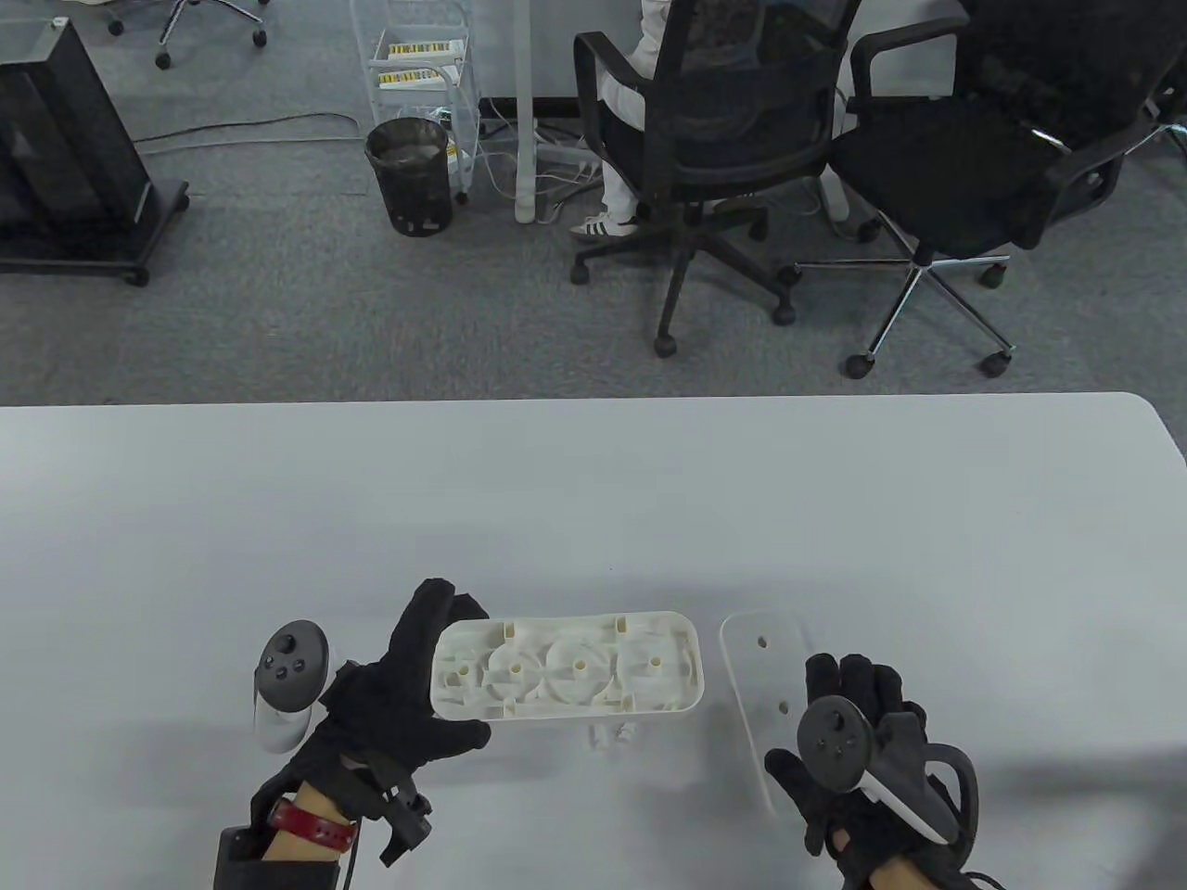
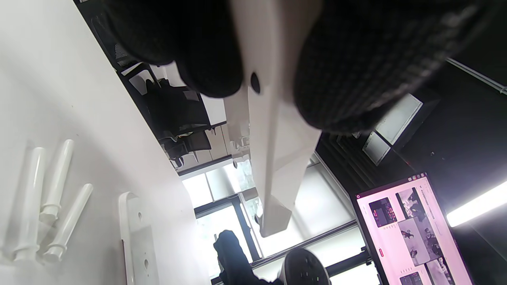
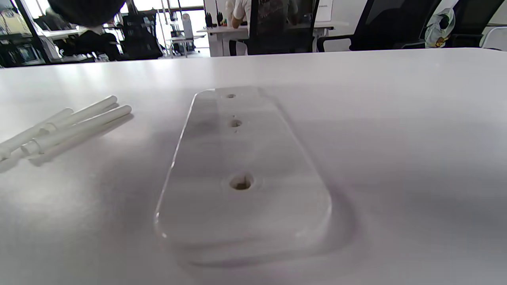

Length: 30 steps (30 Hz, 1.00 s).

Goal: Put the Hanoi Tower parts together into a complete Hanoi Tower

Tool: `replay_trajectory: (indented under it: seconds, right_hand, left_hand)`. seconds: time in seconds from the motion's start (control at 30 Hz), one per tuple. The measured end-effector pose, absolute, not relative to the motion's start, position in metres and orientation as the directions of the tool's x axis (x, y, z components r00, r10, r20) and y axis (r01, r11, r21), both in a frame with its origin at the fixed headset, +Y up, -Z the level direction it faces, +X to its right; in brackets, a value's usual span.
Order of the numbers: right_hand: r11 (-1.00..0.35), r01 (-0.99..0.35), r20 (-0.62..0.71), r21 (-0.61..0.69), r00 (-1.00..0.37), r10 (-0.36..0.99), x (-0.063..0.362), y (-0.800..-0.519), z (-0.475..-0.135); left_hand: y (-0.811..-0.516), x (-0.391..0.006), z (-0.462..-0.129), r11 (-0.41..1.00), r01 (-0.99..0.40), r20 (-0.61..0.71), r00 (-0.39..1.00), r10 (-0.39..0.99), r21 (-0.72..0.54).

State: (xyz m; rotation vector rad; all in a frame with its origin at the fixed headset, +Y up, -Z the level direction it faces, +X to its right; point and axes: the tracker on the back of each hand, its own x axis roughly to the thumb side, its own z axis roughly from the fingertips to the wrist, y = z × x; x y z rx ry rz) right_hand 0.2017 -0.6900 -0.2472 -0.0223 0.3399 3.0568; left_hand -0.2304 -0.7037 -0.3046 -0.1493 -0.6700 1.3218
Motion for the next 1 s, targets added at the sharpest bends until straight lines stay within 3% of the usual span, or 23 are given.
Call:
replay_trajectory:
  seconds: [0.17, 0.53, 1.0]
  right_hand:
    - [-0.956, 0.003, -0.069, 0.293, -0.997, -0.024, 0.190, -0.682, -0.267]
    - [-0.853, 0.034, -0.178, 0.521, -0.973, -0.147, 0.178, -0.724, -0.295]
    - [-0.786, 0.050, -0.203, 0.616, -0.954, -0.220, 0.175, -0.757, -0.302]
  left_hand:
    - [-0.705, -0.231, -0.305, 0.256, -0.844, 0.360, 0.080, 0.930, -0.472]
    - [-0.703, -0.234, -0.306, 0.244, -0.845, 0.356, 0.068, 0.932, -0.477]
    - [-0.705, -0.235, -0.306, 0.235, -0.848, 0.349, 0.064, 0.935, -0.474]
